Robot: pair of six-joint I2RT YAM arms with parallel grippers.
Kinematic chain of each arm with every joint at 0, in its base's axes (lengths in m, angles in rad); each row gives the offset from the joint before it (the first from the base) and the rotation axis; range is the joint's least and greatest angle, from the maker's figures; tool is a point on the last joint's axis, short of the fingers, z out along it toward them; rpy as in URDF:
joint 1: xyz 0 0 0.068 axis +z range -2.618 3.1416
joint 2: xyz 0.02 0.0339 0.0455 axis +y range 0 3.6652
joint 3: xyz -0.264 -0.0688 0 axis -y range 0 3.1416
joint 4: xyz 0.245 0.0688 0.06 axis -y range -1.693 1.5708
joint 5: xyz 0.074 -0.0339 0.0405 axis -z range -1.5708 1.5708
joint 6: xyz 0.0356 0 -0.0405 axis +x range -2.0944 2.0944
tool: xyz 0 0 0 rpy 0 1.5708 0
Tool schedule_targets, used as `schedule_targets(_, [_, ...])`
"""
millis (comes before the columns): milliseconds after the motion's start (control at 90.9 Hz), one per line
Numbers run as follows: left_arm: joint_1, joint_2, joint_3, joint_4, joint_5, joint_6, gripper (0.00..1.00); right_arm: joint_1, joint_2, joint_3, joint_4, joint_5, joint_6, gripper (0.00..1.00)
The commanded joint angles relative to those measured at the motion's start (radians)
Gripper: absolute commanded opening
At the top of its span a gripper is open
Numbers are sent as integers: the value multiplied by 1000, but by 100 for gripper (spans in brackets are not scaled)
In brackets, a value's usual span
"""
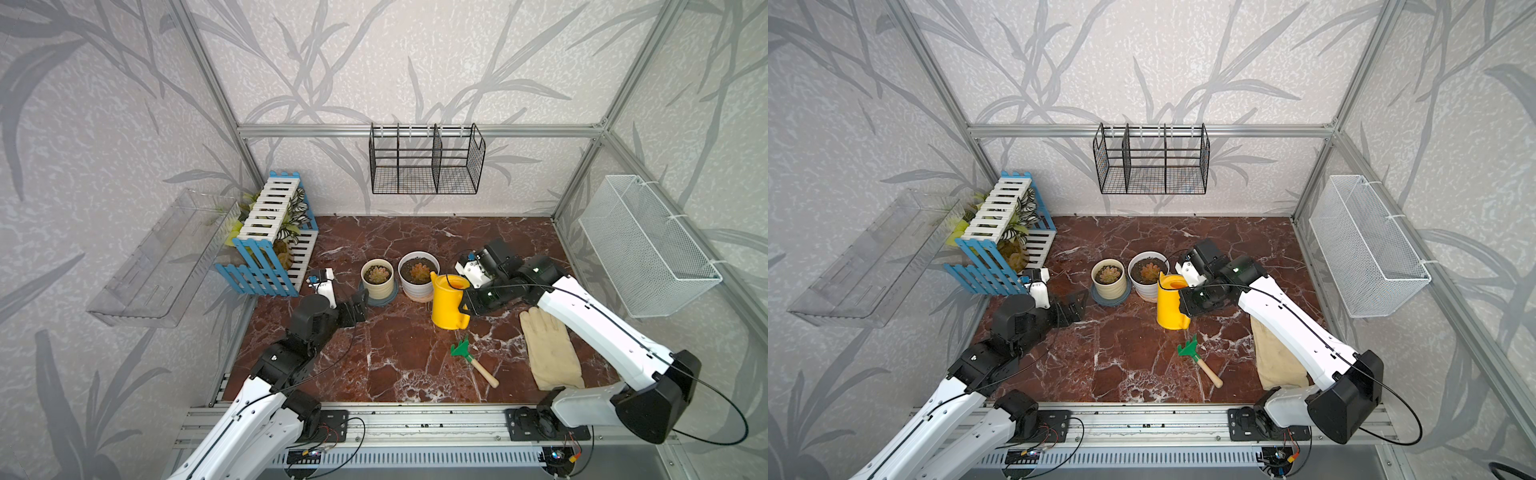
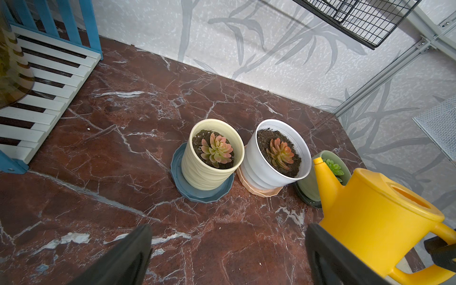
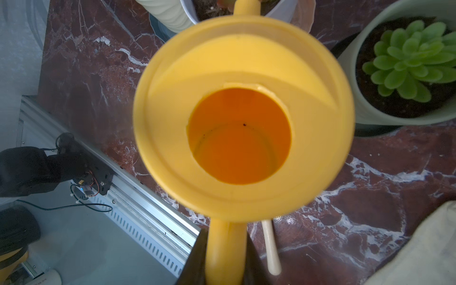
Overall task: Water the succulent around the soil edge
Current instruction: Water the soil of the potted plant with water.
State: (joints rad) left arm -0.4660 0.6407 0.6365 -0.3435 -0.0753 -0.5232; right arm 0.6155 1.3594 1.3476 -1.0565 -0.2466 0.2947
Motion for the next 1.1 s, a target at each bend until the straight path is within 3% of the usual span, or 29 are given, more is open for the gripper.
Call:
schedule_targets(0, [4, -5, -12, 16, 13, 14, 100, 0, -32, -15, -1, -14, -3, 0])
schedule_targets(451, [4, -15, -14, 15, 11, 13, 100, 79, 17, 24, 41, -64, -16, 0])
schedule_targets(671, [4, -12, -14, 14, 11, 14, 100, 74, 9, 4, 31, -7, -1, 0])
schedule_targets(1089, [4, -9, -14, 15, 14, 12, 100, 6, -239, -187, 37, 104, 32, 0])
